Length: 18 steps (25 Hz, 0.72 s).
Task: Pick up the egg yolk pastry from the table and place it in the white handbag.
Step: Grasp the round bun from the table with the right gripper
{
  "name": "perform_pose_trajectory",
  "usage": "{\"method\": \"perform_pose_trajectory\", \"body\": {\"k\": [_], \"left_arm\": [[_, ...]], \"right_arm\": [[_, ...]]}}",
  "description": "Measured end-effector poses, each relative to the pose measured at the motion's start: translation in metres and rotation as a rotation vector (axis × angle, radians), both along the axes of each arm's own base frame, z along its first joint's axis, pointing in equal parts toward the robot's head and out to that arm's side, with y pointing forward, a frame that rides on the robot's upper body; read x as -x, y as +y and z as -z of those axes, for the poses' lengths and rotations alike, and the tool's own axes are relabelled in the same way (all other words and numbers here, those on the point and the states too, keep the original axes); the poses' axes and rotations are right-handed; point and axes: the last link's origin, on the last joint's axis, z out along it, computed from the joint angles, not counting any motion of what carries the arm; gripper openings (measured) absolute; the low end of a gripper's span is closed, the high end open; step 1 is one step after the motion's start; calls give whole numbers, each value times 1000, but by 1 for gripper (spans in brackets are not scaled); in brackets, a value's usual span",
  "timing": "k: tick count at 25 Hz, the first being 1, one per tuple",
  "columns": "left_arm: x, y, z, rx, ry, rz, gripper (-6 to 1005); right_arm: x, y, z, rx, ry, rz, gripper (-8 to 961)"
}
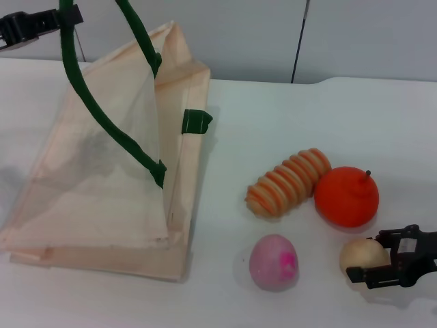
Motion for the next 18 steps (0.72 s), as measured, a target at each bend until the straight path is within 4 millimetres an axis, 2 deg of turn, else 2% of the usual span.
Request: {"method": "perform_pose_trajectory", "body": {"k": [12, 18], "left_arm": [[0, 0, 0, 2, -2, 0, 169], [0, 0, 1, 5, -7, -3, 171]], "right_arm": [[2, 1, -1, 14, -9, -6, 681], [2, 1, 0, 25, -15, -10, 675]]}}
